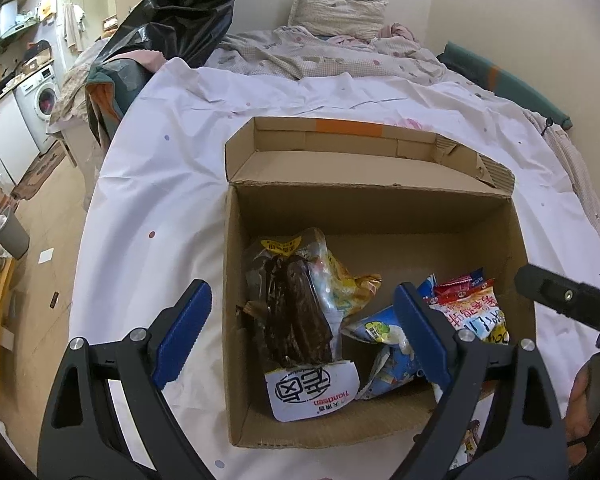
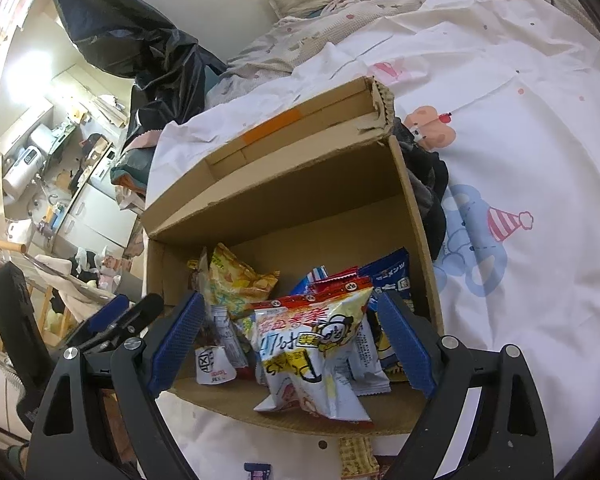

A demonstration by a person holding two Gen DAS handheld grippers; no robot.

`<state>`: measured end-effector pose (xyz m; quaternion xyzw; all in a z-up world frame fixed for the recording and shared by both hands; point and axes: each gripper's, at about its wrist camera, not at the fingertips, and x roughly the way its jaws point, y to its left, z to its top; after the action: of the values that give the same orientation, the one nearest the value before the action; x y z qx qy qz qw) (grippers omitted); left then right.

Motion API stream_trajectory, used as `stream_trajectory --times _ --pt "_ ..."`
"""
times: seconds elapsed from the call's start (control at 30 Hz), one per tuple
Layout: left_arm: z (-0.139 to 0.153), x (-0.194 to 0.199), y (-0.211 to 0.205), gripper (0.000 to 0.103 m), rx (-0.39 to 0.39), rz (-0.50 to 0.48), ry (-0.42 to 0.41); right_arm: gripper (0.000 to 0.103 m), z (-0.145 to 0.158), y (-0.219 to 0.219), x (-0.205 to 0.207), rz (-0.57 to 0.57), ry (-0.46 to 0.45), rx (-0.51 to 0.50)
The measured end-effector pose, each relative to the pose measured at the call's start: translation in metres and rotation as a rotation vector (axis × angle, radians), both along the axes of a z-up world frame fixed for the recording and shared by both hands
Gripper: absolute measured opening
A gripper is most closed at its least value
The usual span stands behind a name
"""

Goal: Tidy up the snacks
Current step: 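Withdraw both tools from the box toward the small bars on the sheet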

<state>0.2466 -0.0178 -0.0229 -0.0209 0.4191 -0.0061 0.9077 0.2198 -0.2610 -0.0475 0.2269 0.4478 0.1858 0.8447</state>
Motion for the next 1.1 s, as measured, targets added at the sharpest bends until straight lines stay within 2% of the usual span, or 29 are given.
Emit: stream_trajectory --times 0.27,0.63,0.87,1.1 --pt "0.011 -0.023 0.007 0.09 -0.009 0.021 -0.043 0.091 0.009 -0.007 -0.013 -0.012 -0.014 0.013" --pt "0.013 -0.059 0.018 0.09 -0.065 0.012 -0.006 0.091 0.014 -0.015 -0.043 -0.021 -0.003 0.007" --pt "0.016 -0.084 0.027 0.09 -0.072 0.016 -0.01 0.091 0.013 -0.02 -0.065 -0.027 0.005 0.007" --pt "0.01 -0.102 0.034 0.09 -0.079 0.016 0.027 0.091 0.009 -0.023 -0.084 -0.023 0.027 -0.006"
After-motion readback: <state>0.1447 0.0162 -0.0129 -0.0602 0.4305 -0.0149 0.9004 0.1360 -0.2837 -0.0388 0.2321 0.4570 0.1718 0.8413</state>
